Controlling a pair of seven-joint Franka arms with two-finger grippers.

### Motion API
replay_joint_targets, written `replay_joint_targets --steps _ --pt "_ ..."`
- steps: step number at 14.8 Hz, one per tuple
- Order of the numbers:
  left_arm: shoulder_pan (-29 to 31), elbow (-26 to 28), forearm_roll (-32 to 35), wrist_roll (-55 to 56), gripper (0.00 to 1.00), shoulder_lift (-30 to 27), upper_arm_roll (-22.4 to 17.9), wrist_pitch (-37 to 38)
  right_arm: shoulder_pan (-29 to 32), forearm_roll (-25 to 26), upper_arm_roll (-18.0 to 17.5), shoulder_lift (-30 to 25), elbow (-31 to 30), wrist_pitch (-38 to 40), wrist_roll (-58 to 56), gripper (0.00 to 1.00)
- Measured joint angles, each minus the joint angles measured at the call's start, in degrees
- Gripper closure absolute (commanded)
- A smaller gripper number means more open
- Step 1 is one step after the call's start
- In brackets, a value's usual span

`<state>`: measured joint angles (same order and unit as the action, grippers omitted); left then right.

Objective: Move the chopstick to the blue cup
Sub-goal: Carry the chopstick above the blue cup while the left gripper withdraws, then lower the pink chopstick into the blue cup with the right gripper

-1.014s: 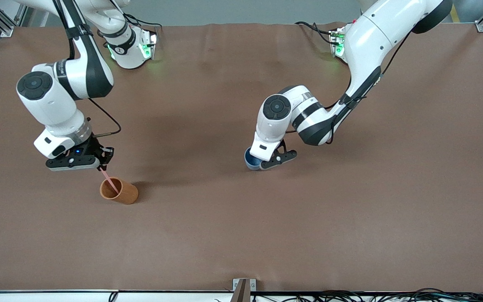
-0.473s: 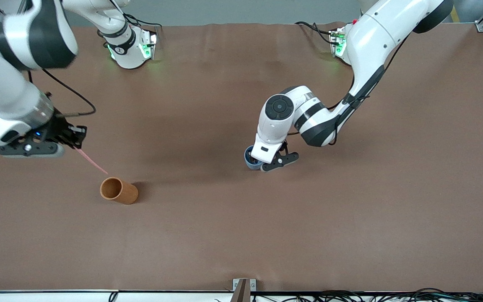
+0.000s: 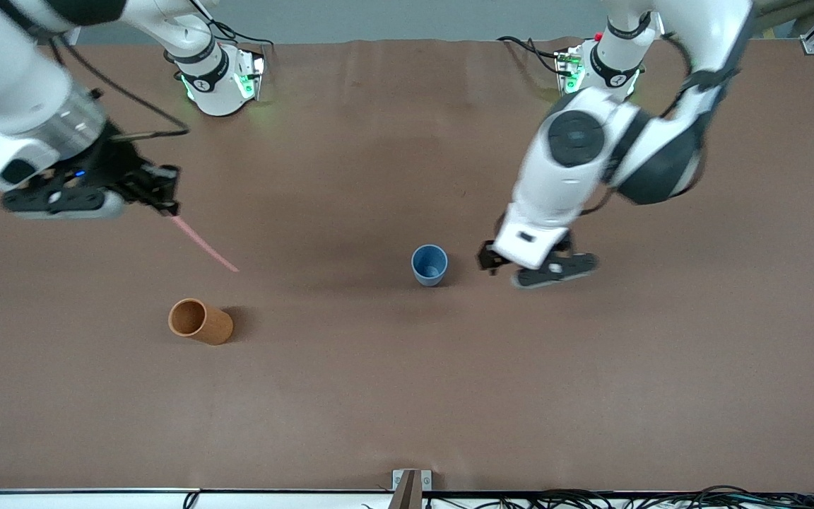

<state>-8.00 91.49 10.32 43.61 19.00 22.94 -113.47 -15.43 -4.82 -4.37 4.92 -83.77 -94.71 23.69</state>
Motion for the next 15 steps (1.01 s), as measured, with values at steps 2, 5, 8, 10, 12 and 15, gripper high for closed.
replay_joint_targets --steps 2,5,8,10,12,15 --pt "0.32 0.03 -5.48 -13.64 0.00 -4.71 -6.75 4.07 -7.04 0.02 -0.24 2.03 3.70 -0.86 11.65 0.98" --pt "1.52 0.07 -9.23 -31.94 0.00 -10.45 -14.47 9.81 -16.65 1.44 -0.25 8.44 10.21 -1.65 28.34 0.98" --pt "3.67 -2.34 -9.77 -37.97 0.00 -14.52 -15.57 16.69 -23.77 3.76 -0.18 15.88 14.68 -5.10 39.80 0.98" --pt "3.63 -7.75 -9.79 -38.30 0.00 -16.01 -15.68 24.59 -27.34 5.52 -0.12 19.41 15.91 -6.75 43.00 0.98" --pt "3.58 -10.11 -10.86 -39.50 0.00 -17.67 -15.86 28.87 -29.44 6.70 0.00 21.50 16.43 -8.41 44.14 0.98" --pt "3.76 -10.12 -13.80 -40.55 0.00 -18.50 -17.46 29.46 -30.35 9.13 0.11 23.06 16.68 -9.72 44.36 0.98"
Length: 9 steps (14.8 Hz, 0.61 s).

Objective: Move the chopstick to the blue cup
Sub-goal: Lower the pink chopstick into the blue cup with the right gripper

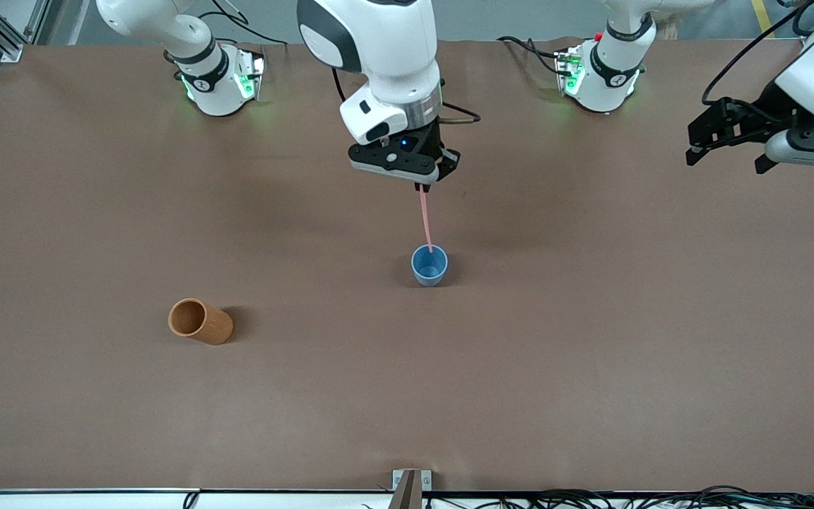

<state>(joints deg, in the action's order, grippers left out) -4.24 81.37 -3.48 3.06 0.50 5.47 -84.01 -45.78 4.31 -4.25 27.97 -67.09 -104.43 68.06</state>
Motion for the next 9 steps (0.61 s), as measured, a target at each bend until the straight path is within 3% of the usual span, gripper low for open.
replay_joint_targets --steps 9 --pt "0.13 -0.05 -0.04 -0.15 0.00 0.53 -0.40 0.00 -2.05 5.94 0.08 3.43 -0.07 -1.80 0.01 0.98"
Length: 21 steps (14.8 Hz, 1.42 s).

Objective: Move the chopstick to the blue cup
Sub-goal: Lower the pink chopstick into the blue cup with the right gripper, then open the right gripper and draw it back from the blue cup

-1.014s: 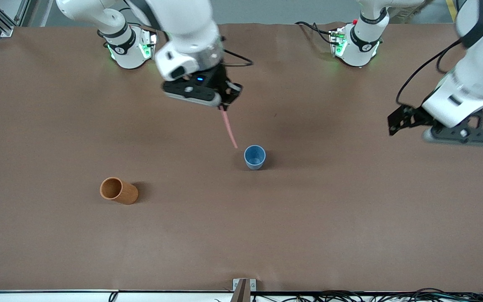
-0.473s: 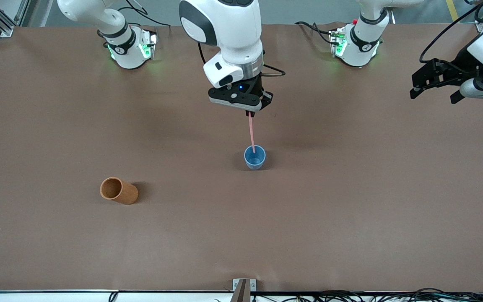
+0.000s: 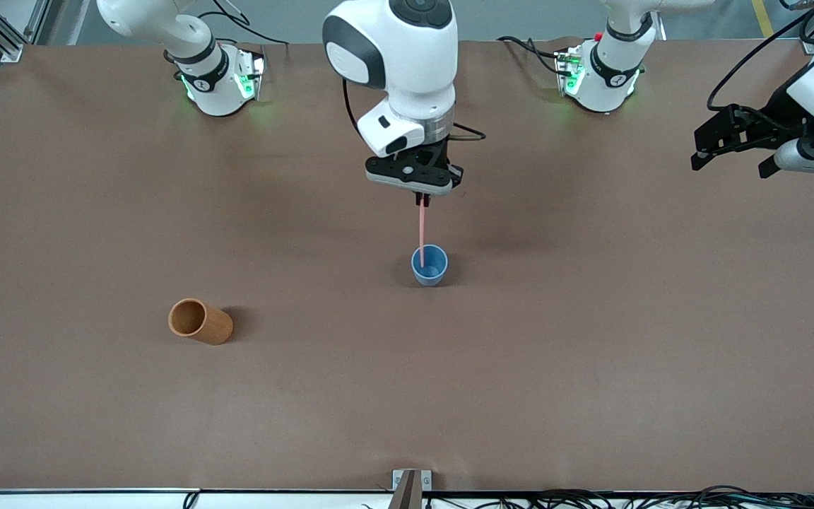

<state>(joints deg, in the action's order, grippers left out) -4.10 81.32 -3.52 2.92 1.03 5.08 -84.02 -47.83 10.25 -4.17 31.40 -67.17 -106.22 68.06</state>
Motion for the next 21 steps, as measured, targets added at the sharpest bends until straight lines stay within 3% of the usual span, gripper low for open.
replay_joint_targets --steps 4,8,12,15,16,21 --pt "0.02 -0.08 0.09 -0.05 0.00 -0.05 -0.01 0.00 -0.27 0.70 0.01 0.83 -0.55 -2.53 -0.01 0.97" --pt "0.03 -0.14 0.09 -0.07 0.00 0.12 -0.45 -0.03 -0.41 3.07 0.01 1.13 -2.73 -4.00 -0.06 0.86" --pt "0.02 -0.42 0.09 -2.24 0.00 0.08 -1.65 -0.03 -0.84 3.55 0.00 1.38 -4.30 -5.50 -0.11 0.59" --pt "0.02 -0.65 0.09 -3.37 0.00 -0.17 -1.80 -0.03 -0.88 3.63 0.26 1.37 -4.32 -5.59 -0.12 0.12" --pt "0.02 -0.69 0.09 -3.39 0.00 -0.18 -1.80 -0.05 -0.80 3.65 0.51 1.34 -4.28 -5.67 -0.11 0.00" --pt "-0.04 -0.69 0.10 -3.49 0.00 -0.17 -1.80 -0.09 3.73 3.53 1.30 -2.34 -3.40 -2.92 -5.88 0.00"
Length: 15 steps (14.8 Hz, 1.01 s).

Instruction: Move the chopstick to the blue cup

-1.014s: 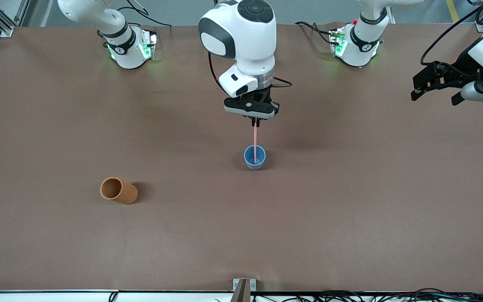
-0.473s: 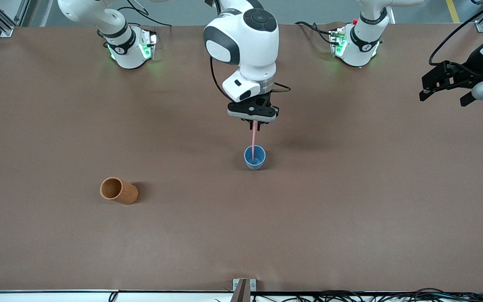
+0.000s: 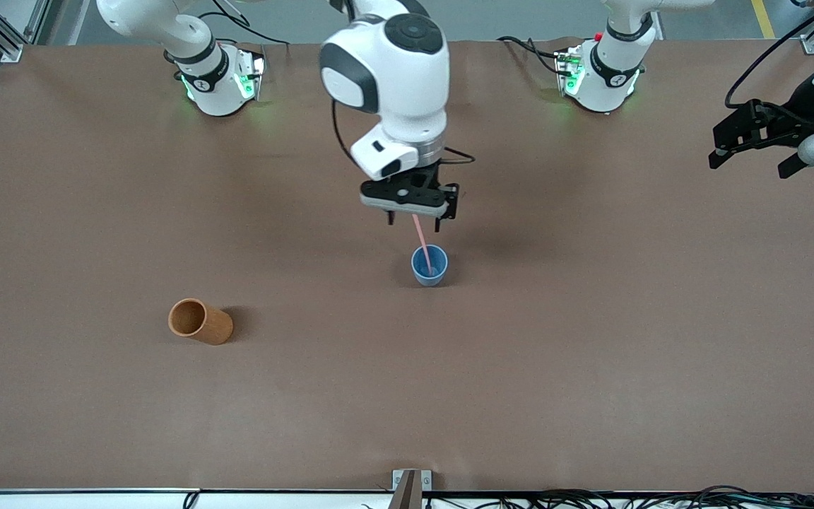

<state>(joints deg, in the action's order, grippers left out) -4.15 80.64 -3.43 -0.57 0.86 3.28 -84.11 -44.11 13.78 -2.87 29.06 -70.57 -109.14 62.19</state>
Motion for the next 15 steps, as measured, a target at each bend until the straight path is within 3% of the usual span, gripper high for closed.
replay_joint_targets --steps 5,8,15 --pt "-0.01 0.00 0.00 0.00 0.00 0.15 -0.02 -0.03 11.65 -6.81 0.18 -9.24 0.38 12.97 -14.46 0.00" --pt "0.03 0.00 0.00 0.00 0.00 0.23 -0.07 -0.03 19.96 -8.08 0.27 -13.79 -0.78 19.98 -24.45 0.00" --pt "0.07 0.00 0.00 0.00 0.00 0.24 -0.15 -0.05 35.60 -8.81 0.32 -25.58 -15.07 20.60 -40.15 0.00"
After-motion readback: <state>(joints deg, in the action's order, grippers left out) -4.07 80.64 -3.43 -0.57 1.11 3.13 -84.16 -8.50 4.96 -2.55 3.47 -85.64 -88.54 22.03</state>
